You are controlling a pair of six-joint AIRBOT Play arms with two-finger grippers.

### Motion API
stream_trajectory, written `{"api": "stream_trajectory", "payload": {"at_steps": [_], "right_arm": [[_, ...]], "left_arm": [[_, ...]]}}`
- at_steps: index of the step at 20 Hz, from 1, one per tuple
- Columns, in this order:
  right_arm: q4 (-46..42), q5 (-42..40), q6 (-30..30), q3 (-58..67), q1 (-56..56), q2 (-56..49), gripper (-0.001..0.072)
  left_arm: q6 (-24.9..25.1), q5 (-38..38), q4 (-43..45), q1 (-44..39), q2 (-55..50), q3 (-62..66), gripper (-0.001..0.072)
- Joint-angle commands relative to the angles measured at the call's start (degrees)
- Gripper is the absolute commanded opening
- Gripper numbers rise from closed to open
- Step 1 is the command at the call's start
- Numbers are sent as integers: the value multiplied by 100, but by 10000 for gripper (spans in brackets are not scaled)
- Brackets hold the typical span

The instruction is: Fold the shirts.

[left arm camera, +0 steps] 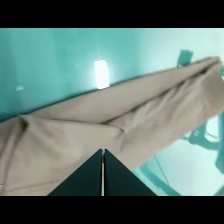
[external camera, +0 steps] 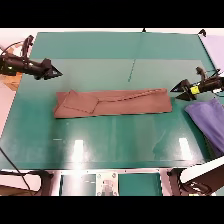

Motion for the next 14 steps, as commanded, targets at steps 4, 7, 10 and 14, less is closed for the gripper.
{"api": "stream_trajectory", "payload": {"at_steps": [4,7,10,14], "right_arm": [[107,140,-605,-164,334,-660,603],[133,-116,-748,-164,498,-728,156],[149,0,-804,9,535,-721,14],[151,785,-809,442,522,-153,13]], "left_arm": [[-101,-190,-22,-634,-13,70,25],[-85,-7,-22,-1130,-13,70,25],[-74,656,9,-1781,-31,59,25],[17,2000,24,-2898,-590,59,23]]}}
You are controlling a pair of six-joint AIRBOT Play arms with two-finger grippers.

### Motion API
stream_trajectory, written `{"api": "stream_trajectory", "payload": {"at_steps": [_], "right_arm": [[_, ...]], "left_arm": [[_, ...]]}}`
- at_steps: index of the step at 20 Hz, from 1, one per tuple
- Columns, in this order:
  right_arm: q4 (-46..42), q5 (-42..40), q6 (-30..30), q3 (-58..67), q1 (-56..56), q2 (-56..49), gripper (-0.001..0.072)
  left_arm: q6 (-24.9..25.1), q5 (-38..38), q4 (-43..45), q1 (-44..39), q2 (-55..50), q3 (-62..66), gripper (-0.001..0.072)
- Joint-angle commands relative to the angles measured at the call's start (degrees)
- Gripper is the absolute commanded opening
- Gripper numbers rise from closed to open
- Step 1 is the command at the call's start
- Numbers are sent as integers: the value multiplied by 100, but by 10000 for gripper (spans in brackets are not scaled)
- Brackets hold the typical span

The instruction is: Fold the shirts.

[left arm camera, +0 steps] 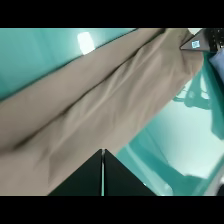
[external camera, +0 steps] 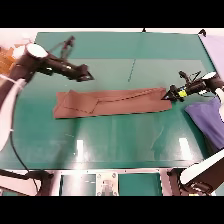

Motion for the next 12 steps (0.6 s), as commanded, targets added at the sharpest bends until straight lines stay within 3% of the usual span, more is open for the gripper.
{"api": "stream_trajectory", "payload": {"at_steps": [1,5,12], "right_arm": [[192,809,-37,297,13,619,13],[634,1574,92,306,61,1801,14],[951,1574,90,308,343,3023,14]], "left_arm": [[-26,1178,26,-1054,-590,-2,23],[-544,2026,-87,-2074,-1589,83,23],[-848,2081,-455,-2695,-2345,809,23]]}}
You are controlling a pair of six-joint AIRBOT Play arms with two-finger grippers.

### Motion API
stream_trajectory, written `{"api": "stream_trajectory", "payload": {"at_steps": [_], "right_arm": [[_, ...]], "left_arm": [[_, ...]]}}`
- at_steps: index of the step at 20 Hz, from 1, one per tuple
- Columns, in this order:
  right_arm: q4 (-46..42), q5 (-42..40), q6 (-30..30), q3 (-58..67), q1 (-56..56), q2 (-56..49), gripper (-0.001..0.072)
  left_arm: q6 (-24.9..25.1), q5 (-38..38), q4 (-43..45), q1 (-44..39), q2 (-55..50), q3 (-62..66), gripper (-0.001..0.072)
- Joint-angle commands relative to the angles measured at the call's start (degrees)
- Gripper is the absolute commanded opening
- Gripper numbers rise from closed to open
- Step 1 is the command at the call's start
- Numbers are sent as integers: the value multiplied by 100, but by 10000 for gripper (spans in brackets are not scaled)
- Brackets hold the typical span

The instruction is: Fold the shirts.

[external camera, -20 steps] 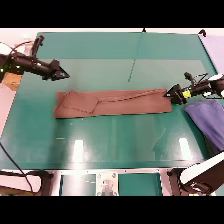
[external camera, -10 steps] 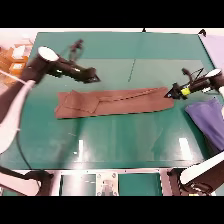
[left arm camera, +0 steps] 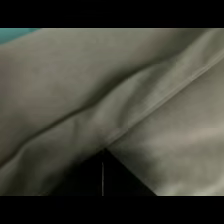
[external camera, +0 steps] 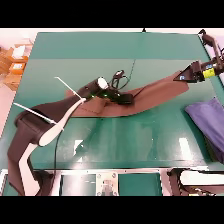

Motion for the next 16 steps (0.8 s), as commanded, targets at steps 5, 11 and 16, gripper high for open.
{"api": "stream_trajectory", "payload": {"at_steps": [5,11,16], "right_arm": [[442,-120,68,2,160,378,14],[1119,-1250,319,-55,1738,367,15],[1115,-4258,293,-457,4489,-195,15]], "left_arm": [[-131,-1174,-326,299,-42,431,24],[-756,-4201,1751,2168,955,1742,23],[-887,-5027,4627,3259,2122,1803,25]]}}
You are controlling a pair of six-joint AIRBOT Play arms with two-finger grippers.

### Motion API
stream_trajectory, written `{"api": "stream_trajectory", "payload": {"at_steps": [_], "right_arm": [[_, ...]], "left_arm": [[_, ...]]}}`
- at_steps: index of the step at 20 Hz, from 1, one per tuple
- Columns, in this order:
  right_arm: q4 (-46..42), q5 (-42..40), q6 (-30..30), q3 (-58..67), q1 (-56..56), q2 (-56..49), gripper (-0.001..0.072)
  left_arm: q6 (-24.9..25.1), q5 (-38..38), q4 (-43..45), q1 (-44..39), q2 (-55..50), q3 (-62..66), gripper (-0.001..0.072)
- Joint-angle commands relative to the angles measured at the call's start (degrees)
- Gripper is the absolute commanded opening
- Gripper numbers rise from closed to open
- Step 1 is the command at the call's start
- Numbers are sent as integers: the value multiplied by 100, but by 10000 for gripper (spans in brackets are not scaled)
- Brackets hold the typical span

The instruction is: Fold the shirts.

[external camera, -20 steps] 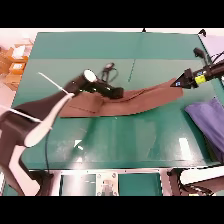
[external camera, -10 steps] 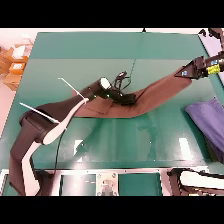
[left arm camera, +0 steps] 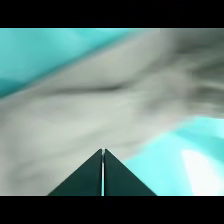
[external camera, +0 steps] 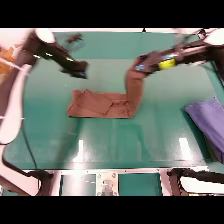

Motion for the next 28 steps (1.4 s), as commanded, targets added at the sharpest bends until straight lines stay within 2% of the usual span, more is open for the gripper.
{"api": "stream_trajectory", "payload": {"at_steps": [1,3,4,5,6,8,9,10,12,14,17,18,19,21,23,27,28], "right_arm": [[59,-2559,15,-166,1902,-654,16],[249,-3989,13,-162,2802,-1414,19],[442,-4629,11,-127,3156,-1827,137],[507,-5292,-13,-4,3495,-2293,451],[503,-5587,-13,216,3689,-2677,573],[223,-5375,-33,667,3633,-2994,570],[-144,-4940,-26,826,3390,-2911,568],[-507,-4330,50,955,3062,-2756,552],[-1204,-2940,632,1014,2181,-2262,492],[-1777,-1867,957,949,1290,-1792,492],[-1947,-953,1067,269,98,-1224,501],[-1943,-813,1069,-173,-221,-1062,546],[-1923,-807,1069,-619,-455,-964,598],[-1550,-973,942,-1469,-758,-990,604],[-796,-1224,509,-2059,-780,-1246,604],[658,-1237,-214,-2098,-236,-2109,604],[874,-1237,-299,-2017,-50,-2262,579]], "left_arm": [[-146,-896,1722,774,662,111,25],[-142,-1016,1659,1043,789,109,25],[-138,-1019,1659,1117,802,111,25],[-105,-1012,1659,1165,798,96,25],[-92,-1019,1674,1172,793,92,25],[2,-1021,1644,1176,793,87,25],[59,-1025,1644,1176,793,87,25],[59,-1021,1646,1176,793,87,25],[79,-1029,1646,1176,793,87,24],[157,-1043,1644,1176,793,87,25],[157,-1106,1644,1176,793,87,25],[155,-1106,1644,1176,793,87,25],[153,-1102,1644,1176,793,87,24],[138,-1091,1639,1176,793,87,25],[92,-1088,1641,1176,793,87,25],[33,-1064,1615,1176,785,87,25],[33,-1062,1617,1176,782,87,25]]}}
